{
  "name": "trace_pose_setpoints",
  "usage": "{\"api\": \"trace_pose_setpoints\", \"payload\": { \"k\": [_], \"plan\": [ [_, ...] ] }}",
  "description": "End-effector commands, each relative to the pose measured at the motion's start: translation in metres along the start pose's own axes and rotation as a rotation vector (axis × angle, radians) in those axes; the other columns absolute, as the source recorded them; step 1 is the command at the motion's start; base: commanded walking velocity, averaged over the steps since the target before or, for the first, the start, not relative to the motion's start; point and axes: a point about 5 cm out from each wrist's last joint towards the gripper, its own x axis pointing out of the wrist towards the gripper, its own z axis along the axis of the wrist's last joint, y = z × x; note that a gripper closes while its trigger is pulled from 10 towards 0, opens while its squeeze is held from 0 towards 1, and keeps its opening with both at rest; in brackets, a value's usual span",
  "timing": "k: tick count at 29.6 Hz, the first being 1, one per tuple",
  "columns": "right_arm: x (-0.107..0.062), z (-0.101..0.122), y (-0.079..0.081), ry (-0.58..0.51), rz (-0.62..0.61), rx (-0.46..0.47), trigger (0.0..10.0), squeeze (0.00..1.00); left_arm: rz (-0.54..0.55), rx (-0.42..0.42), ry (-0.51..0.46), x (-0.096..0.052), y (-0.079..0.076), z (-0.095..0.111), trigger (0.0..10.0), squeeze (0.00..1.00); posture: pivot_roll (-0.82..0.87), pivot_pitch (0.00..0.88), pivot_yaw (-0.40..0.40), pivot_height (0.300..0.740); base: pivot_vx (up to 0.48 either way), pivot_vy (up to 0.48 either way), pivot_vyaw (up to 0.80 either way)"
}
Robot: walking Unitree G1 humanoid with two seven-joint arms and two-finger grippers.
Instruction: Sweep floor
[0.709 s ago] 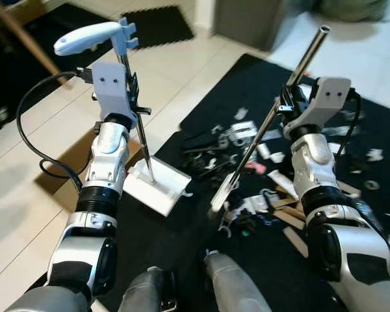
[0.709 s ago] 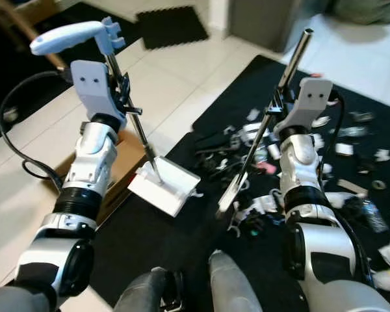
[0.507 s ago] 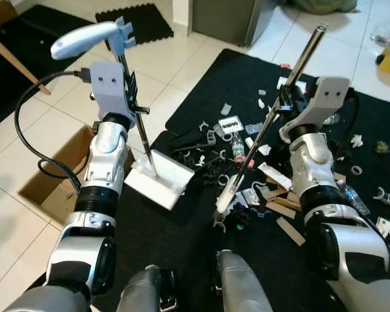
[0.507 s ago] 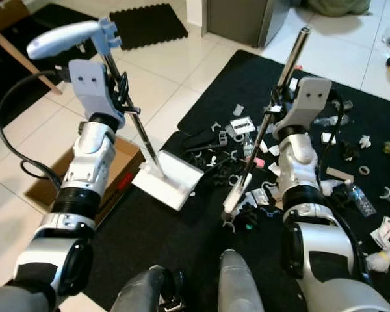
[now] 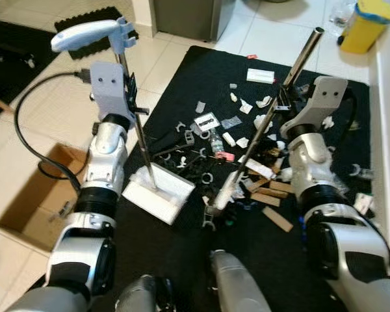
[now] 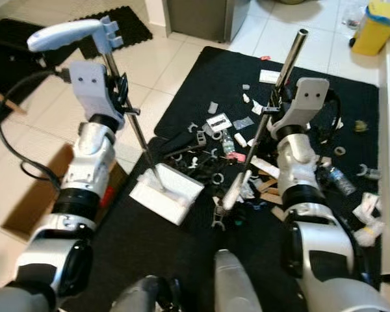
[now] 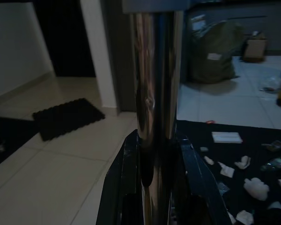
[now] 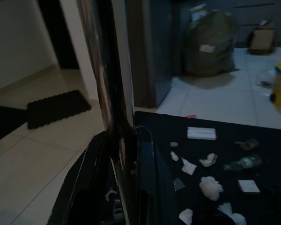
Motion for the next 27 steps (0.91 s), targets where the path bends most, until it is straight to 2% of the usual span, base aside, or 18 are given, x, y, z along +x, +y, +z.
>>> {"api": "trace_pose_setpoints", "payload": {
  "k": [1,11,18,24,27],
  "plan": [
    [0.001,0.002,0.000,-0.010,-0.004,0.015,10.0,0.00,-0.002,0.022,-0.044,0.001,0.001,0.009,10.0,0.00,0.00,0.106,0.018,0.740,0.000,0.000,-0.80],
    [0.000,0.001,-0.001,-0.009,-0.005,0.007,10.0,0.00,-0.001,0.022,-0.042,0.001,0.001,0.008,10.0,0.00,0.00,0.109,0.018,0.740,0.000,0.000,-0.80],
    [-0.001,-0.001,-0.001,0.002,-0.003,-0.004,10.0,0.00,0.001,0.022,-0.040,0.001,0.001,0.008,10.0,0.00,0.00,0.110,0.018,0.740,0.000,0.000,0.00],
    [-0.004,-0.004,-0.013,0.049,0.017,-0.033,10.0,0.00,0.011,0.031,-0.026,0.000,0.003,0.005,10.0,0.00,0.00,0.115,0.018,0.740,0.000,0.000,0.00],
    [-0.004,-0.004,-0.012,0.060,0.037,-0.034,10.0,0.00,0.016,0.038,-0.018,-0.001,0.006,0.003,10.0,0.00,0.00,0.120,0.018,0.740,0.000,0.000,0.00]
  ]
}}
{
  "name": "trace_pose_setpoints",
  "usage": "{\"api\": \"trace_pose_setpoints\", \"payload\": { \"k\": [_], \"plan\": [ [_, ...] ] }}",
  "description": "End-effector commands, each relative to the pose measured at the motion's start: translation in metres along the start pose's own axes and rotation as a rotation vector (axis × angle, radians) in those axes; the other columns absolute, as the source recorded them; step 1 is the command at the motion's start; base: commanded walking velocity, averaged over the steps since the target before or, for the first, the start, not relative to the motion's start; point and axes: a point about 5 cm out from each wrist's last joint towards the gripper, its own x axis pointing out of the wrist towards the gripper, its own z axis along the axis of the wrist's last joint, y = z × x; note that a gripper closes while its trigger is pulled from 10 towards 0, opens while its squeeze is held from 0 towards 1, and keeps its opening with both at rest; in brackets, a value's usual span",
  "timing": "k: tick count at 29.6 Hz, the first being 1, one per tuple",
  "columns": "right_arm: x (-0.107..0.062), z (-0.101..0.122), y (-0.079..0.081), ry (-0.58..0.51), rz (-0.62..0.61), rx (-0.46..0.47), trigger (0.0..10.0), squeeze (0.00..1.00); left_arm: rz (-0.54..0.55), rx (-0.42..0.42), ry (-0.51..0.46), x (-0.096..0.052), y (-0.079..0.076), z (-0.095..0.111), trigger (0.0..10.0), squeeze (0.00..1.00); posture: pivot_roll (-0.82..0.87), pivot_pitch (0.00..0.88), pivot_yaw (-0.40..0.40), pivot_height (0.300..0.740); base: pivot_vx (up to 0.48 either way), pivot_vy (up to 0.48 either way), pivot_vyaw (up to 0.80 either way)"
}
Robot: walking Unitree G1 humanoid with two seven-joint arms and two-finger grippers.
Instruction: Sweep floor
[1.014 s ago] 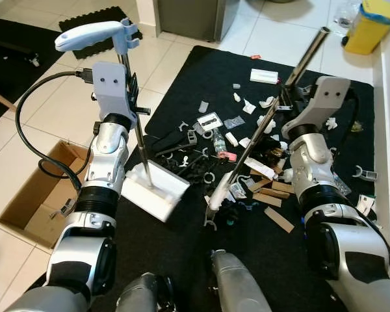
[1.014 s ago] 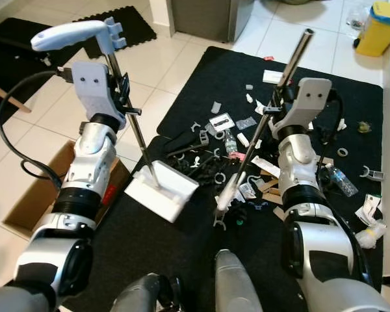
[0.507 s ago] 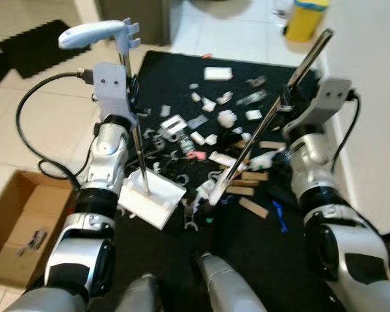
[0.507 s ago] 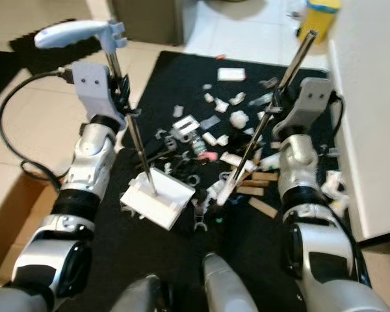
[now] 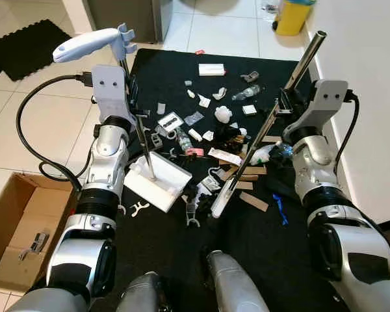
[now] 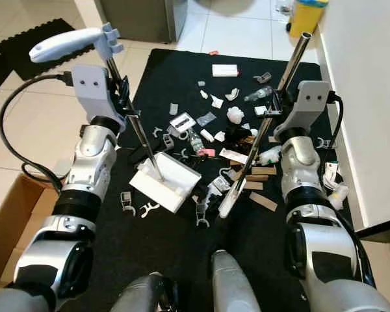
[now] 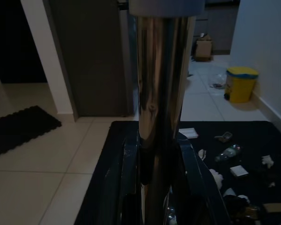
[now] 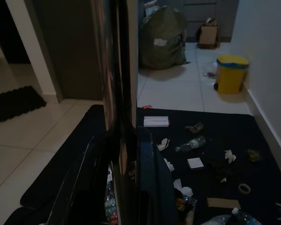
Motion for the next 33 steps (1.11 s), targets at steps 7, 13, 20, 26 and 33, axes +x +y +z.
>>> {"api": "trace_pose_setpoints", "payload": {
  "k": [7,13,20,26,33],
  "plan": [
    [-0.001,-0.007,0.007,0.049,0.062,-0.019,10.0,0.00,0.044,0.029,-0.023,-0.003,0.014,0.000,10.0,0.00,0.00,0.131,0.014,0.740,0.000,0.000,0.00],
    [-0.008,-0.016,-0.004,0.095,-0.032,-0.057,10.0,0.00,0.159,0.061,0.019,-0.015,0.022,-0.019,10.0,0.00,0.00,0.161,0.016,0.740,0.000,0.000,0.00],
    [-0.014,-0.028,-0.017,0.223,-0.068,-0.150,10.0,0.00,0.290,0.135,0.020,-0.021,0.041,-0.018,10.0,0.00,0.00,0.190,0.015,0.740,0.000,0.000,0.00],
    [-0.021,-0.030,-0.033,0.249,-0.177,-0.170,10.0,0.00,0.290,0.160,0.002,-0.023,0.041,-0.017,10.0,0.00,0.01,0.207,0.020,0.740,0.000,0.000,0.00],
    [-0.025,-0.028,-0.041,0.190,-0.342,-0.164,10.0,0.00,0.265,0.148,0.021,-0.030,0.032,-0.025,10.0,0.00,0.02,0.233,0.029,0.740,0.000,0.000,0.00]
  ]
}}
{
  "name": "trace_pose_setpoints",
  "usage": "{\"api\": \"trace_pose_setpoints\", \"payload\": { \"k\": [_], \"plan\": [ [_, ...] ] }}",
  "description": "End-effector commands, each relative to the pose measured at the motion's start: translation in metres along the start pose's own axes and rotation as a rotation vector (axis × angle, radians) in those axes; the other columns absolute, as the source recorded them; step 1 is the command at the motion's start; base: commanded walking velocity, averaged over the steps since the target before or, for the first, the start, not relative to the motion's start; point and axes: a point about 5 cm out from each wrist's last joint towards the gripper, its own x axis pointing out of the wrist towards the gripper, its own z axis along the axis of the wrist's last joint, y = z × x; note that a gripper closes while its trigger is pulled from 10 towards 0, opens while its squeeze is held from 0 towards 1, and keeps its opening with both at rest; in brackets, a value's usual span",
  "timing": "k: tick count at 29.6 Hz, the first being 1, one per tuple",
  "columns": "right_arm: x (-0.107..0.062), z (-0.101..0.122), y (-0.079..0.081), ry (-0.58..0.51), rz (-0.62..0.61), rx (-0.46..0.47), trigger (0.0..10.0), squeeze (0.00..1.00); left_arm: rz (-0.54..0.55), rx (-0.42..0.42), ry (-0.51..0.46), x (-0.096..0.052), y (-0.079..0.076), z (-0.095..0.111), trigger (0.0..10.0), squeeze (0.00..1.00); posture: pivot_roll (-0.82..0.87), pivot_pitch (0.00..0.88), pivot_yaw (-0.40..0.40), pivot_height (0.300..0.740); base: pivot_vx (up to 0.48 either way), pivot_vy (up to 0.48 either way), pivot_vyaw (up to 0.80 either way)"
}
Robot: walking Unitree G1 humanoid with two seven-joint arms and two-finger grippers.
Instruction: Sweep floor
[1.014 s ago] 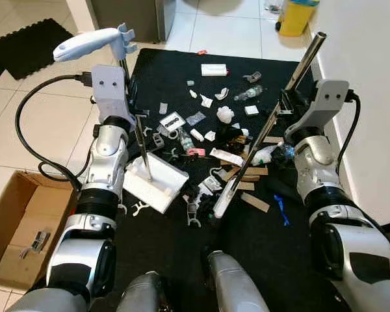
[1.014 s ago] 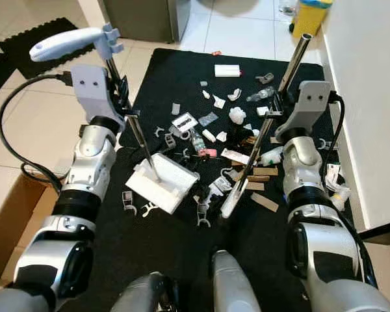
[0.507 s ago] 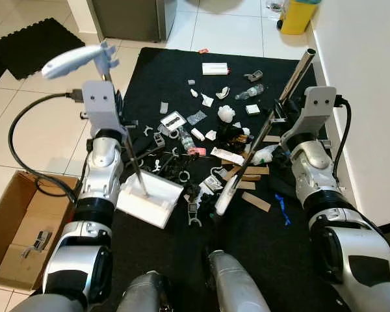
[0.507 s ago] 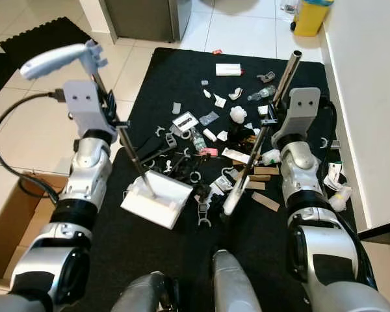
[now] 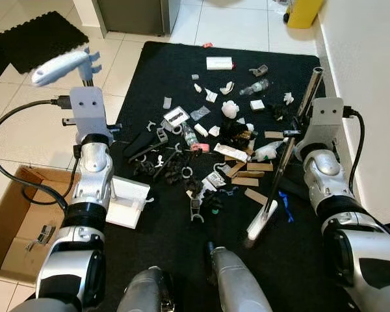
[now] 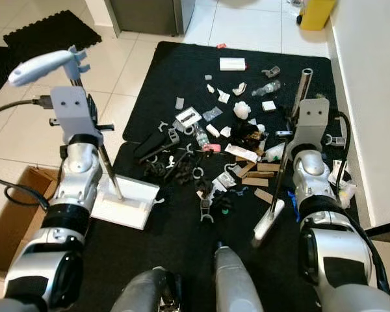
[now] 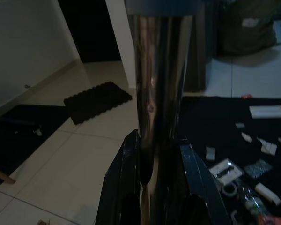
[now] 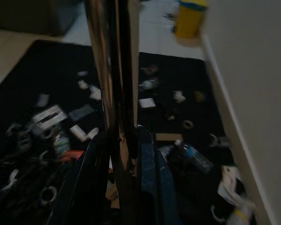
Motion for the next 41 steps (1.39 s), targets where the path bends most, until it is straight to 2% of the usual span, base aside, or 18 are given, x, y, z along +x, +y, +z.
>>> {"api": "trace_pose_setpoints", "payload": {
  "k": [1,7,13,18,20,24,27,35,36,37,40,41],
  "plan": [
    [-0.001,0.002,-0.006,-0.032,-0.061,-0.006,10.0,0.00,-0.009,0.002,-0.061,-0.001,-0.002,0.009,10.0,0.00,0.02,0.233,0.029,0.740,0.000,0.000,0.00],
    [-0.001,0.000,-0.010,0.004,-0.113,0.010,10.0,0.00,-0.035,-0.002,-0.067,-0.001,-0.004,0.012,10.0,0.00,0.02,0.243,0.032,0.740,0.000,0.000,0.00],
    [-0.003,-0.006,-0.007,0.011,-0.077,0.017,10.0,0.00,-0.048,-0.029,-0.036,-0.003,-0.007,0.006,10.0,0.00,0.01,0.260,0.030,0.740,0.000,0.000,0.00],
    [-0.006,-0.001,0.000,-0.070,-0.007,0.032,10.0,0.00,-0.029,-0.039,-0.033,-0.003,-0.001,0.006,10.0,0.00,-0.02,0.308,0.032,0.740,0.000,0.000,0.00],
    [-0.004,0.003,-0.001,-0.089,-0.037,0.017,10.0,0.00,-0.026,-0.042,-0.042,-0.002,0.000,0.010,10.0,0.00,-0.02,0.327,0.036,0.740,0.000,0.000,0.00],
    [0.000,0.015,-0.003,-0.130,-0.086,0.047,10.0,0.00,-0.023,-0.049,-0.064,-0.002,0.002,0.017,10.0,0.00,-0.01,0.359,0.045,0.740,0.000,0.000,0.00],
    [0.001,0.019,-0.005,-0.143,-0.108,0.022,10.0,0.00,-0.023,-0.052,-0.075,-0.002,0.003,0.021,10.0,0.00,-0.01,0.373,0.048,0.740,0.000,0.000,0.00],
    [-0.001,0.012,-0.030,-0.099,-0.171,-0.033,10.0,0.00,-0.035,-0.061,-0.082,-0.006,0.003,0.026,10.0,0.00,0.00,0.403,0.051,0.740,0.000,0.000,0.00],
    [-0.005,0.005,-0.042,-0.066,-0.210,-0.068,10.0,0.00,-0.040,-0.058,-0.074,-0.007,0.002,0.024,10.0,0.00,0.00,0.407,0.052,0.740,0.000,0.000,0.00],
    [-0.005,0.005,-0.042,-0.066,-0.210,-0.068,10.0,0.00,-0.040,-0.058,-0.074,-0.007,0.002,0.024,10.0,0.00,0.00,0.407,0.052,0.740,0.000,0.000,0.00],
    [-0.010,0.000,-0.056,-0.060,-0.250,-0.074,10.0,0.00,-0.045,-0.057,-0.066,-0.008,0.002,0.024,10.0,0.00,0.00,0.408,0.055,0.740,0.000,0.000,0.00],
    [-0.010,0.000,-0.054,-0.069,-0.230,-0.040,10.0,0.00,-0.049,-0.057,-0.067,-0.008,0.001,0.024,10.0,0.00,0.00,0.404,0.057,0.740,0.000,0.000,0.00]
  ]
}}
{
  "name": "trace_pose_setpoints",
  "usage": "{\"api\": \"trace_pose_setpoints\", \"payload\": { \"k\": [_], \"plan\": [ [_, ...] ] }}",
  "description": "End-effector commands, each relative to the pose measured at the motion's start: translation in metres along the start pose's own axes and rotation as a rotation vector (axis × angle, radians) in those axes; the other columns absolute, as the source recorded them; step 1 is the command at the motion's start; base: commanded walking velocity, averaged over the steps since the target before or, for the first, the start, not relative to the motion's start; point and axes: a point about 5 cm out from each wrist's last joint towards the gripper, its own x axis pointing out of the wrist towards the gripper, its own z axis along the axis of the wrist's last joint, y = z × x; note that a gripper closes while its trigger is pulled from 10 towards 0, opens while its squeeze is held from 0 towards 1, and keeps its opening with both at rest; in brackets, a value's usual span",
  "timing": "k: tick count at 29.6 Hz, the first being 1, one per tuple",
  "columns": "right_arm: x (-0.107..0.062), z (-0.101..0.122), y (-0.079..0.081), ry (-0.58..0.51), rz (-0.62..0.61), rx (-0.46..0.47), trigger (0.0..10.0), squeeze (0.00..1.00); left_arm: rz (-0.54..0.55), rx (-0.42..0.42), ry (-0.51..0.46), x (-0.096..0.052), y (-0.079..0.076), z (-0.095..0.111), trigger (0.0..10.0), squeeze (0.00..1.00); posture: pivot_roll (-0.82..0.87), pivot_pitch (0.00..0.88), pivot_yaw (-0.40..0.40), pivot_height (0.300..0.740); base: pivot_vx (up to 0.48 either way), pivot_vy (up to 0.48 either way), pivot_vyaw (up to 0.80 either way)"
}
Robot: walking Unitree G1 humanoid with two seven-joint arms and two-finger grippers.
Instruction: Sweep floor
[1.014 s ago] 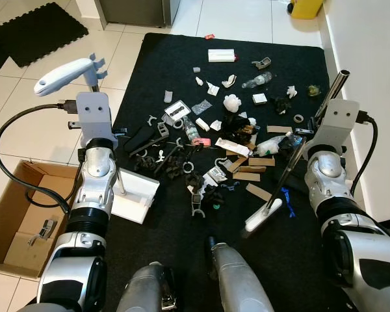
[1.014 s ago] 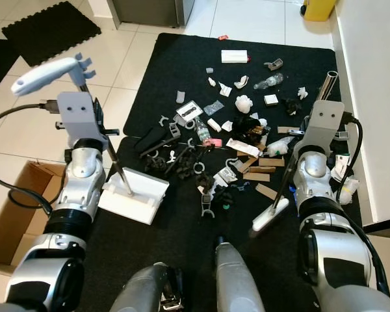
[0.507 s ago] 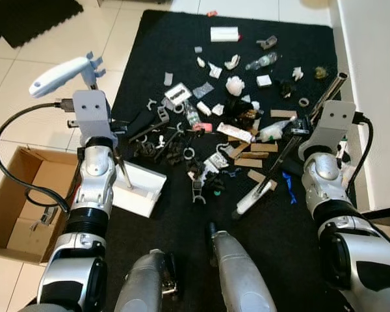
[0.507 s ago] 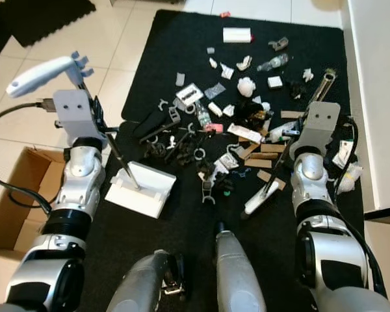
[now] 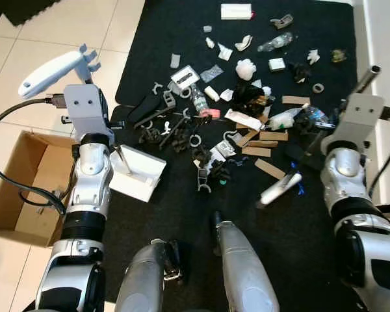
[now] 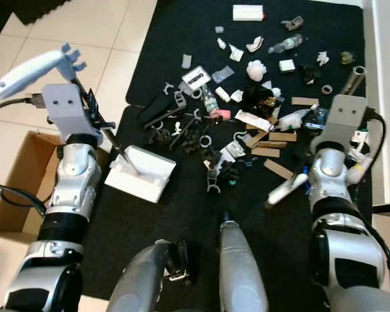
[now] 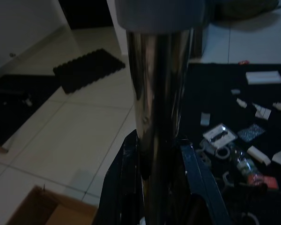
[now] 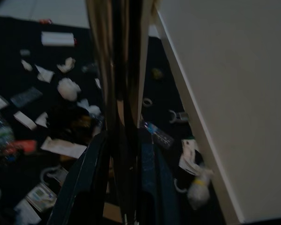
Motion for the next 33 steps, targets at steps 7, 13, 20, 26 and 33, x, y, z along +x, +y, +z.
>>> {"api": "trace_pose_setpoints", "payload": {
  "k": [7,13,20,26,33],
  "plan": [
    [-0.008,0.004,0.037,-0.062,0.199,0.189,10.0,0.00,-0.110,0.023,-0.017,-0.008,-0.012,0.002,10.0,0.00,0.03,0.380,0.065,0.740,0.000,0.000,0.00],
    [-0.023,0.008,0.088,-0.098,0.382,0.178,10.0,0.00,-0.267,-0.036,0.011,-0.022,-0.038,-0.003,10.0,0.00,0.03,0.350,0.064,0.740,0.000,0.000,0.00],
    [-0.032,0.001,0.104,-0.063,0.432,0.186,10.0,0.00,-0.307,-0.073,0.060,-0.031,-0.052,-0.009,10.0,0.00,0.04,0.318,0.072,0.740,0.000,0.000,0.00],
    [-0.038,-0.004,0.113,-0.063,0.476,0.108,10.0,0.00,-0.320,-0.072,0.091,-0.037,-0.060,-0.010,10.0,0.00,0.04,0.299,0.076,0.740,0.000,0.000,0.00],
    [-0.037,-0.014,0.108,0.011,0.407,0.023,10.0,0.00,-0.296,-0.093,0.103,-0.037,-0.067,-0.009,10.0,0.00,0.04,0.280,0.067,0.740,0.000,0.000,0.00]
  ]
}}
